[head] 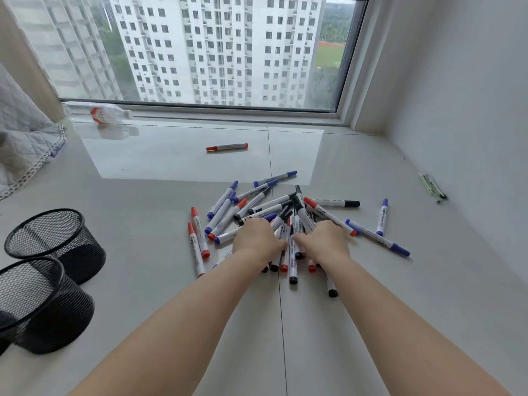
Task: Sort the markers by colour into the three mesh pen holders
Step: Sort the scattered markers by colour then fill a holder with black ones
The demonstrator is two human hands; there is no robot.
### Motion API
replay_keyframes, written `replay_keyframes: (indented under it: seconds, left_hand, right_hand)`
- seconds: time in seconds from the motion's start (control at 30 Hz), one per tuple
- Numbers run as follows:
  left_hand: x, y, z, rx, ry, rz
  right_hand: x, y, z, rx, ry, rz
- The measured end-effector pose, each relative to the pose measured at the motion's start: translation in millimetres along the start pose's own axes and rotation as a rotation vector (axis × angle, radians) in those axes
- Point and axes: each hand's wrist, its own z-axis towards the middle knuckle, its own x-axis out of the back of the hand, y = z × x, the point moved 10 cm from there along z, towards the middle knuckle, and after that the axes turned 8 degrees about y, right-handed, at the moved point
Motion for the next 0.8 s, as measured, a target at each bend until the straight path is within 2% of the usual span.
replay_keyframes:
  seconds: [0.17, 0.33, 0.5, 0.7, 0.8]
  left_hand:
    - [-1, 1, 5, 0.039, -0.038, 0.004]
    - [-3, 6, 8, 0.034, -0.071, 0.063]
    - [-17, -1, 10, 0.127, -0.138, -0.052]
    - [-21, -12, 7, 0.242, -0.142, -0.219]
    - [-18, -19, 5, 0.302, -0.169, -0.336]
  right_hand:
    - [-4, -12, 5, 0.029, -0.016, -0.215]
    - [-4, -9, 7, 0.058, -0.007, -0.318]
    - [-2, -14, 6, 0.095, 0.068, -0.391]
    - [-2, -8, 2, 0.057, 0.051, -0.350]
    - [4, 1, 2, -0.015, 0.006, -0.173]
